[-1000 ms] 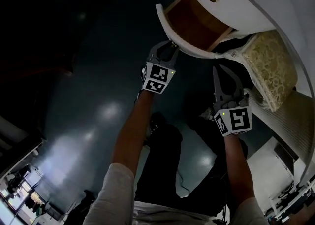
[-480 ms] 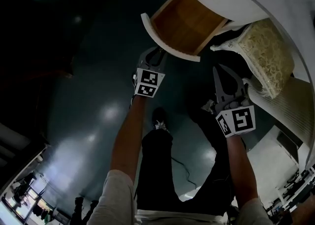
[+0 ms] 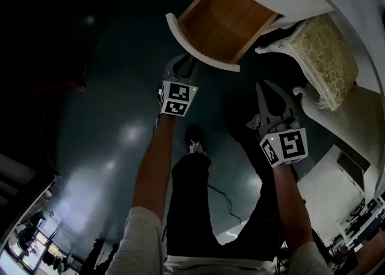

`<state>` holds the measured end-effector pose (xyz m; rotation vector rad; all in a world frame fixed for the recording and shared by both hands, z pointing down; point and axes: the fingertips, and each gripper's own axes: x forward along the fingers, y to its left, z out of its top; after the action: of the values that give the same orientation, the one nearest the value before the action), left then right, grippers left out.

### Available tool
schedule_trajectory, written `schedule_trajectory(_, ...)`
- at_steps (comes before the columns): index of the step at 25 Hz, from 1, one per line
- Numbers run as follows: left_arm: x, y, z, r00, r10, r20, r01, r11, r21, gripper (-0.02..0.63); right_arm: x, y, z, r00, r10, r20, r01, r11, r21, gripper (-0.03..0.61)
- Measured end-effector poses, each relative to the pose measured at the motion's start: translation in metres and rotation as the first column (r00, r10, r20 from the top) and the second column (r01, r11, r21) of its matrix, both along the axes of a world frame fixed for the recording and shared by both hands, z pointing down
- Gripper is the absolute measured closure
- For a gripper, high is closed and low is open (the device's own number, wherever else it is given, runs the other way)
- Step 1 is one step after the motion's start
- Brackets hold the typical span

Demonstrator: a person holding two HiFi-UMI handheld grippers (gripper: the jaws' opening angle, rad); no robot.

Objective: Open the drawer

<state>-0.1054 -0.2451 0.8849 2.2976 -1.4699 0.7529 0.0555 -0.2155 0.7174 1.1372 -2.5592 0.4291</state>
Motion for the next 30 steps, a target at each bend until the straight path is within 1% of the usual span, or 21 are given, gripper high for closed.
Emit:
schedule_trajectory(4, -0.001, 0.006, 0.0, 1.0, 0.016, 0.012, -0.016, 1.0, -0.01, 0.507, 0.002, 0.008, -0.003, 0.999, 0.028, 0.015, -0.028, 0.999, -0.032, 0.563)
schedule_trajectory(7, -0.004, 0.013, -0.005, 1.0, 0.022, 0.02, -0.021, 1.0, -0.014, 0.506, 0.003, 0.006, -0.011, 0.999, 0.038, 0.015, -0.037, 0.999, -0.032, 0.563)
schedule_trajectory(10, 0.001, 0.025, -0.015, 1.0, 0.028, 0.004, -0.028, 0.999, -0.017, 0.506, 0.007, 0.009, -0.014, 0.997, 0.076, -0.008, -0.077, 0.996, -0.047, 0.563)
schedule_trajectory(12, 0.003, 0.031, -0.031, 1.0, 0.013, -0.017, -0.013, 1.0, -0.005, 0.506, 0.007, 0.011, -0.019, 0.994, 0.106, -0.02, -0.107, 0.993, -0.049, 0.563)
schedule_trajectory(14, 0.002, 0.033, -0.056, 0.999, -0.027, -0.028, 0.028, 0.999, 0.021, 0.506, 0.004, 0.01, -0.026, 0.992, 0.127, -0.026, -0.129, 0.99, -0.052, 0.563)
schedule_trajectory(16, 0.01, 0.036, -0.08, 0.998, -0.048, -0.044, 0.05, 0.998, 0.035, 0.506, 0.004, 0.012, -0.032, 0.988, 0.152, -0.039, -0.155, 0.986, -0.065, 0.563)
schedule_trajectory(21, 0.037, 0.053, -0.152, 0.993, -0.035, -0.112, 0.037, 0.999, 0.016, 0.506, 0.005, 0.026, -0.065, 0.975, 0.217, -0.044, -0.221, 0.971, -0.094, 0.563)
schedule_trajectory(25, 0.039, 0.071, -0.22, 0.99, -0.045, -0.137, 0.047, 0.999, 0.014, 0.506, 0.003, 0.047, -0.094, 0.963, 0.263, -0.057, -0.268, 0.953, -0.143, 0.563)
schedule_trajectory(28, 0.044, 0.079, -0.257, 0.985, -0.066, -0.159, 0.069, 0.998, 0.009, 0.506, 0.013, 0.057, -0.11, 0.953, 0.286, -0.095, -0.3, 0.934, -0.196, 0.563)
schedule_trajectory(30, 0.048, 0.084, -0.282, 0.983, -0.066, -0.17, 0.068, 0.998, 0.005, 0.506, 0.019, 0.067, -0.123, 0.946, 0.307, -0.106, -0.324, 0.921, -0.217, 0.563)
